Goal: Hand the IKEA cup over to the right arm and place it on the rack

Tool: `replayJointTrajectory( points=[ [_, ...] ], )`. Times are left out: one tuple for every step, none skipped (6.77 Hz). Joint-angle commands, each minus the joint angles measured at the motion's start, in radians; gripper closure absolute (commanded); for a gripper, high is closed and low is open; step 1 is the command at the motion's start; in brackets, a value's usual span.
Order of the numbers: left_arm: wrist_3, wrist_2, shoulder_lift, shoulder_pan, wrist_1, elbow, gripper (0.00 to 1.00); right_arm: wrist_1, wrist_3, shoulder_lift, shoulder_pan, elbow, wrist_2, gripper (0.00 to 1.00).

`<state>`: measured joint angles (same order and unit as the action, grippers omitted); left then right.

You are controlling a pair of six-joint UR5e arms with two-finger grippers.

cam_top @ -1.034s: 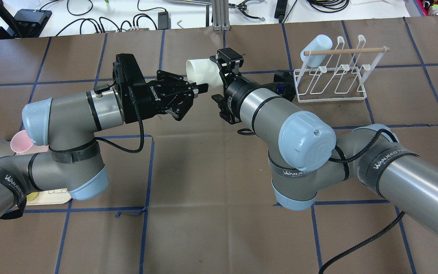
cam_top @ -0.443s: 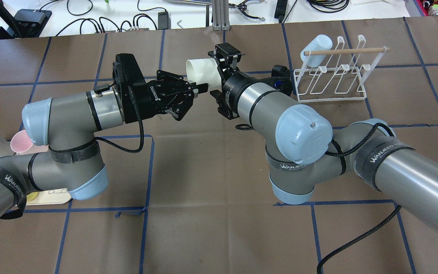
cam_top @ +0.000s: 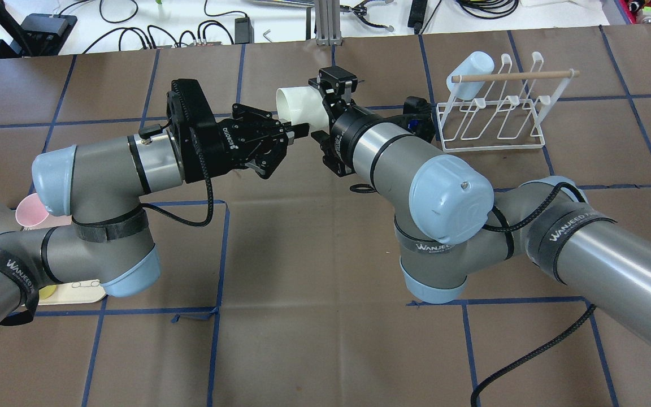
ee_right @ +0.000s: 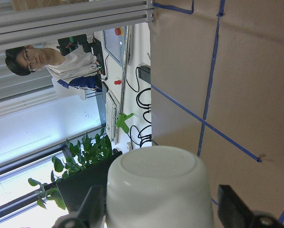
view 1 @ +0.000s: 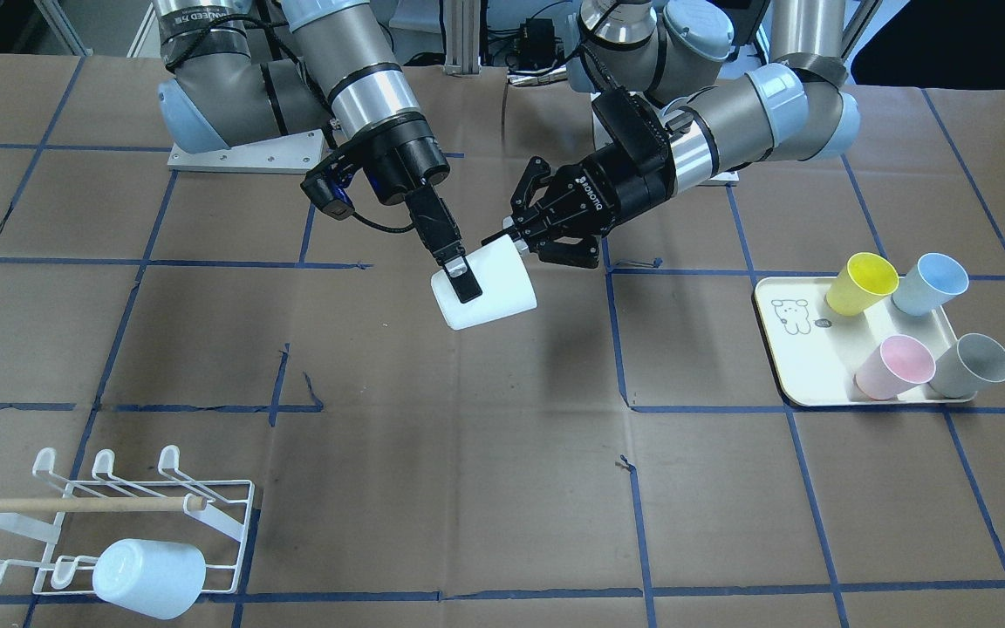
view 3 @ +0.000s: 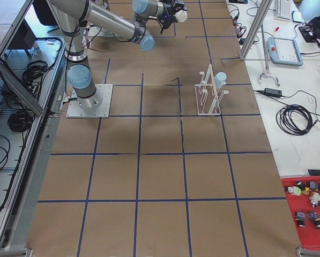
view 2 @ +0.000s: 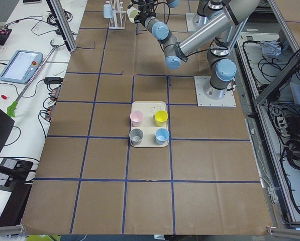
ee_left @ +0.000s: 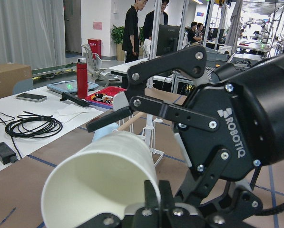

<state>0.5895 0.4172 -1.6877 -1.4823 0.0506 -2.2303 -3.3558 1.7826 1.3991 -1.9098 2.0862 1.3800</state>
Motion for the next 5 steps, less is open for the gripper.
replayJointTrajectory(
  points=[
    [-0.007,0.0,0.0,0.002,0.0,0.001,0.94,-0.008,-0.002,0.0,0.0,0.0,-0.001,0.37],
    [-0.01,0.0,0.0,0.002,-0.002,0.006,0.88,-0.01,-0.002,0.0,0.0,0.0,-0.002,0.41],
    [-0.014,-0.003,0.0,0.004,-0.002,0.009,0.47,-0.01,-0.002,0.0,0.0,0.0,-0.002,0.43],
    [-0.095,-0.003,0.006,0.002,-0.002,0.009,0.1,-0.01,-0.002,0.0,0.0,0.0,-0.002,0.44],
    [-0.105,-0.003,0.006,0.002,0.0,0.009,0.02,-0.01,-0.002,0.0,0.0,0.0,-0.002,0.44]
  ],
)
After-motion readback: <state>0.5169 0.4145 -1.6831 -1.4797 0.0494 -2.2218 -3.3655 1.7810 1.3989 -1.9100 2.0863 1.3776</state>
